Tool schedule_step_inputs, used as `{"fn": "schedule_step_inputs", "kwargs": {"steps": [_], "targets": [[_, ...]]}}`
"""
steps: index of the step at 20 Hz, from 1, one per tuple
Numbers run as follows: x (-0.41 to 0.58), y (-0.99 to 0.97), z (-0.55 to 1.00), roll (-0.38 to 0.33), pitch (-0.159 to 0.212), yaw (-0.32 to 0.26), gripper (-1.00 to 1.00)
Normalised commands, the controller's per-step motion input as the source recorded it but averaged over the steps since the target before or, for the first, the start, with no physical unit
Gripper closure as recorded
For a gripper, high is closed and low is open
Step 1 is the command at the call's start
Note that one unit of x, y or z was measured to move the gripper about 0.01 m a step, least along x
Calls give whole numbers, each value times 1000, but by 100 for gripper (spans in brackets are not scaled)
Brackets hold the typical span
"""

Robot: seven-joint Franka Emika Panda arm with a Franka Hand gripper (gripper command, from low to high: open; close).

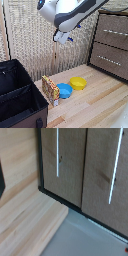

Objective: Locate and clasp the grip of the topmost drawer. Steadily and circumspectly yank the drawer open. Discover and seize the nutrition bar using your clamp. Deposit the nutrition bar in the accessible drawer. Unclench the nutrition bar.

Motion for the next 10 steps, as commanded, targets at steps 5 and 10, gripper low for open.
{"fn": "schedule_step_inputs", "kwargs": {"steps": [5,10], "targets": [[-21,-502,-13,-160,0,4,-100],[-103,-749,-43,-155,0,60,-100]]}}
